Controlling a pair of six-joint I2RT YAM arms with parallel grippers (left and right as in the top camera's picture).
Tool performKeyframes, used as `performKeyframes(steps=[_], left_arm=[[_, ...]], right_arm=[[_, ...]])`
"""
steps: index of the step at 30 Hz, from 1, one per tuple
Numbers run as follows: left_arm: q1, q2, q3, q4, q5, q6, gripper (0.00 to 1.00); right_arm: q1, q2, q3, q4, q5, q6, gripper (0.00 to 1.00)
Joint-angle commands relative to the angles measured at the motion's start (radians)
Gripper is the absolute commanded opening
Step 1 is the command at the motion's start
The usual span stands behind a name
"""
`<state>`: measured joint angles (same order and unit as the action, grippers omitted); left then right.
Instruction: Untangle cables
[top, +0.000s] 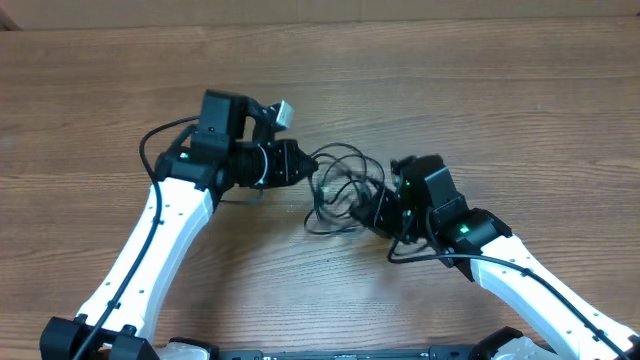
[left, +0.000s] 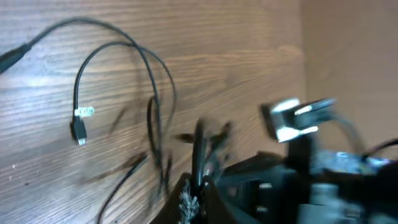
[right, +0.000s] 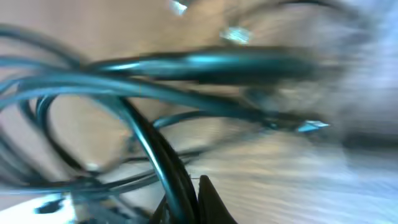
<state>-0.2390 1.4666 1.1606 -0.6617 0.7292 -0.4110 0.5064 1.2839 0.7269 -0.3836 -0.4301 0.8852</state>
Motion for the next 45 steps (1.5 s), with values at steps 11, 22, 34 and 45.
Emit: performKeyframes(steps=[11, 22, 34, 45], left_arm=[[0.101, -0.016, 0.054, -0.037, 0.055, 0.050, 0.04], [0.098, -0.016, 0.054, -0.071, 0.050, 0.076, 0.44], [0.003, -0.016, 0.054, -0.184, 0.049, 0.137, 0.43], [-0.023, -0.016, 0.054, -0.218, 0.035, 0.146, 0.40]], right_arm=[[0.003, -0.002, -0.001, -0.246, 0.420, -0.110, 0.04], [0.003, -0.002, -0.001, 0.187, -0.107, -0.263, 0.04], [0.003, -0.002, -0.001, 0.456, -0.148, -0.174, 0.04], [0.002, -0.002, -0.001, 0.496, 0.138, -0.016, 0.04]])
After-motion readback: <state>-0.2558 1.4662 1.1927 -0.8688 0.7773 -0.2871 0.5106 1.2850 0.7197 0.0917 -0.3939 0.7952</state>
